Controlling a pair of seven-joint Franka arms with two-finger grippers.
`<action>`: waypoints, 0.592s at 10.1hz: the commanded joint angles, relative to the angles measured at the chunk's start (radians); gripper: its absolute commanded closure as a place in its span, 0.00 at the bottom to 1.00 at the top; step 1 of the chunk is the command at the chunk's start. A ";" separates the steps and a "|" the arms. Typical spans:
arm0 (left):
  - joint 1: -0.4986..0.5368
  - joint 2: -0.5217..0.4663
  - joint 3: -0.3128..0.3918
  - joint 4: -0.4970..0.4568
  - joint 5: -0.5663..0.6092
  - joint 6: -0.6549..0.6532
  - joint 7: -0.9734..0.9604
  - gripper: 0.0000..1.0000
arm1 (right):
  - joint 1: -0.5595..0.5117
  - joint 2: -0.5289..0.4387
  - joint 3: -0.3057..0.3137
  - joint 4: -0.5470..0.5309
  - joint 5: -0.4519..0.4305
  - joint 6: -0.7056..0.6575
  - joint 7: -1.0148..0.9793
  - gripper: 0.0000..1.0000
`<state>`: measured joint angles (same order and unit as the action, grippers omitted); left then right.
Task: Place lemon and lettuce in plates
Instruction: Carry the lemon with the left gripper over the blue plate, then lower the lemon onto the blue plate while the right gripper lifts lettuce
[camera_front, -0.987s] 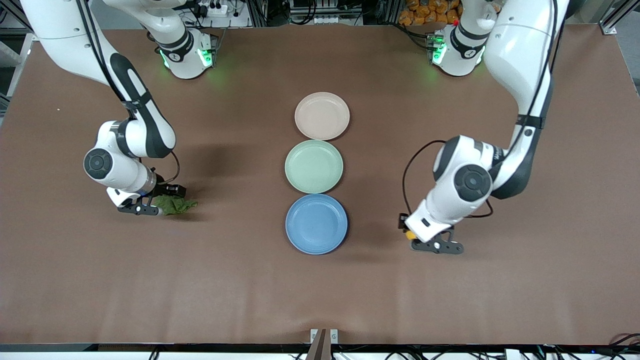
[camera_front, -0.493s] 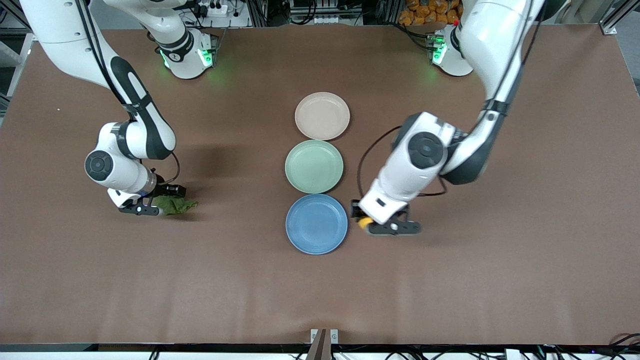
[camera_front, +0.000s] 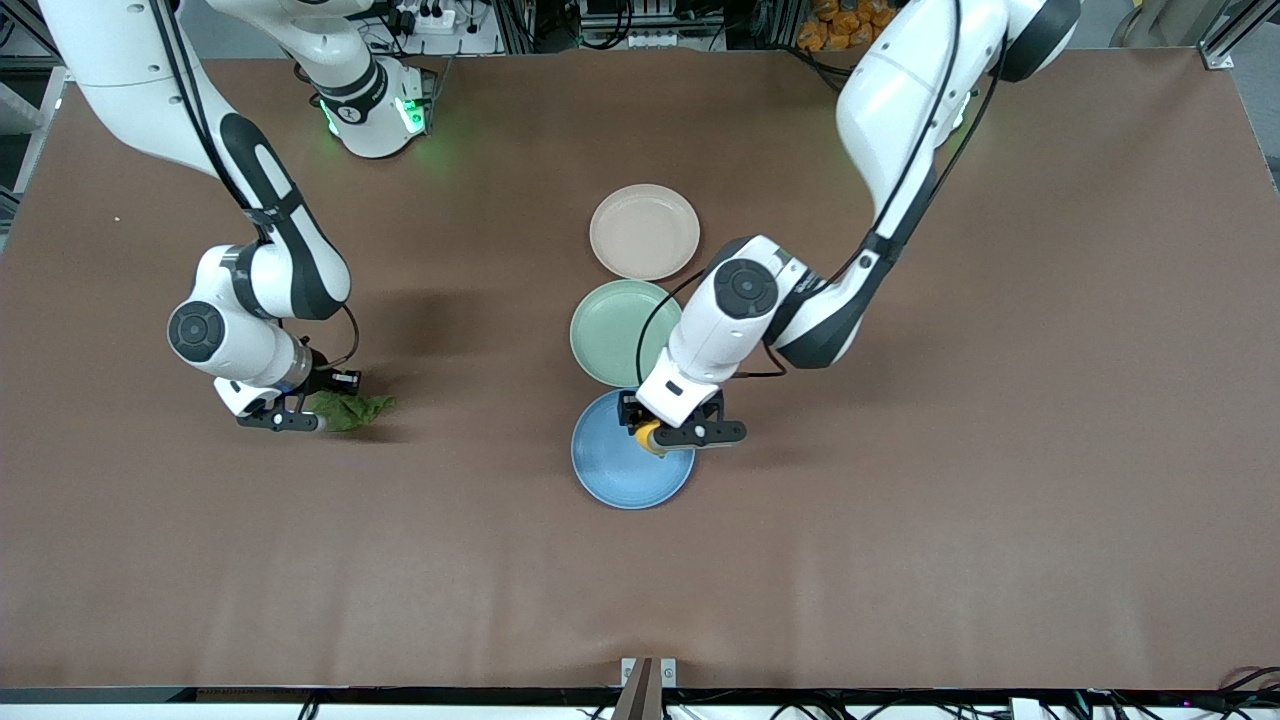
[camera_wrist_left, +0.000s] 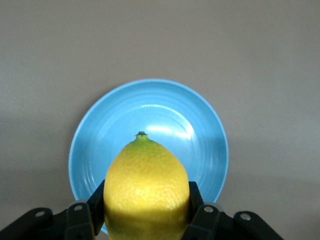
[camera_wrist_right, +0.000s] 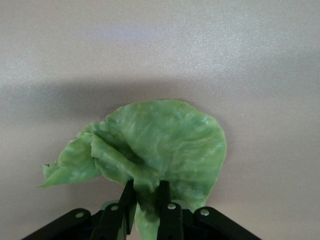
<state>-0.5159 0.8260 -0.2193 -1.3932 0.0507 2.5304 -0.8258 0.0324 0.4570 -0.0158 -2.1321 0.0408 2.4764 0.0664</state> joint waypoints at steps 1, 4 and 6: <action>-0.012 0.041 0.009 0.031 -0.011 0.007 -0.047 1.00 | -0.012 0.006 0.008 0.096 0.021 -0.155 -0.034 0.94; -0.024 0.062 0.011 0.031 -0.012 0.005 -0.085 0.94 | -0.006 0.002 0.008 0.152 0.021 -0.255 -0.080 1.00; -0.039 0.068 0.011 0.028 -0.008 0.005 -0.104 0.69 | 0.009 -0.020 0.010 0.168 0.021 -0.307 -0.102 1.00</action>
<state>-0.5329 0.8804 -0.2185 -1.3890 0.0507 2.5338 -0.9012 0.0339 0.4558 -0.0125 -1.9813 0.0442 2.2202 -0.0072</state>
